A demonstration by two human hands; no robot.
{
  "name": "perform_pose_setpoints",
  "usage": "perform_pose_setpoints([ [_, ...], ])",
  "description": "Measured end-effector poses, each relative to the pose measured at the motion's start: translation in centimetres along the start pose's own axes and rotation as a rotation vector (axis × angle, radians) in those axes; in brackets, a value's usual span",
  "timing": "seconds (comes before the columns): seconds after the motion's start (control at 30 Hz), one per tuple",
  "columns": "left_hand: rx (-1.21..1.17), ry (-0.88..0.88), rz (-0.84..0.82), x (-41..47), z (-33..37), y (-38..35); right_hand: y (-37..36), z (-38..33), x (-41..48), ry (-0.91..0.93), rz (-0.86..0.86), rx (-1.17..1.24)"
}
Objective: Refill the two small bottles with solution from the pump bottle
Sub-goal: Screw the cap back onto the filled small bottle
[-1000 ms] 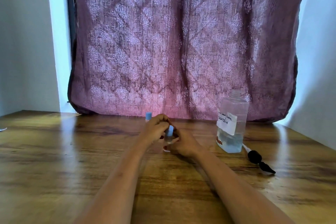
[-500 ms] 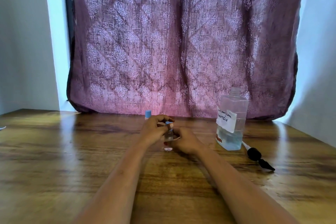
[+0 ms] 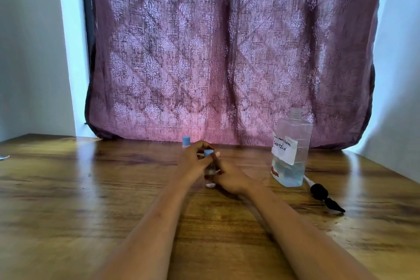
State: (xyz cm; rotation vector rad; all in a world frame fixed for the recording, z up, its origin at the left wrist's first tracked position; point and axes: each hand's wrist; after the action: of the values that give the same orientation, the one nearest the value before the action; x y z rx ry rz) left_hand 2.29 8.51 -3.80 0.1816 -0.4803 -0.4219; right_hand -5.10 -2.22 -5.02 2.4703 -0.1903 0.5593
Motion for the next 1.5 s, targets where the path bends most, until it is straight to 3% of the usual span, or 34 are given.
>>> perform_pose_setpoints([
  [0.1,-0.142,0.082,0.043,0.3,-0.5,0.3,0.1,0.2,0.0,-0.030,0.006,0.025],
  [0.37,-0.475,0.289,-0.044,0.3,0.1,-0.2,0.8,0.3,-0.1,-0.088,0.014,-0.016],
  [0.63,-0.196,0.080,0.030,0.5,-0.3,0.0,0.3,0.1,0.3,-0.097,0.000,0.062],
  [0.8,-0.409,0.220,-0.067,0.5,-0.2,0.4,0.5,-0.5,0.4,-0.132,-0.051,0.124],
  [1.0,-0.478,0.268,-0.120,0.2,0.1,0.7,1.3,-1.0,0.4,-0.150,-0.087,0.119],
  [1.2,-0.457,0.235,-0.054,0.2,0.2,-0.1,1.6,-0.8,0.2,-0.143,0.055,0.119],
  [1.33,-0.168,0.122,0.120,0.6,-1.5,0.5,3.4,-0.3,0.3,-0.131,0.272,0.010],
  [1.43,0.012,0.159,0.271,1.2,-2.9,1.3,4.9,1.1,0.4,-0.211,0.401,0.032],
  [1.5,0.044,0.196,0.284,1.5,-3.3,1.5,5.5,2.1,0.6,-0.261,0.434,0.021],
])
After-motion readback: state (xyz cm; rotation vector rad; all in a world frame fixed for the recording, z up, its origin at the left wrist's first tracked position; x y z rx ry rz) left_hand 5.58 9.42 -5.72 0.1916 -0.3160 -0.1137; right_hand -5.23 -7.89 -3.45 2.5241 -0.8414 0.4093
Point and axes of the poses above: each hand's wrist, its own x-axis towards the middle knuckle, its own y-axis out of the back of the hand, z = x × y, and after that the axes turned 8 degrees about y, right-handed
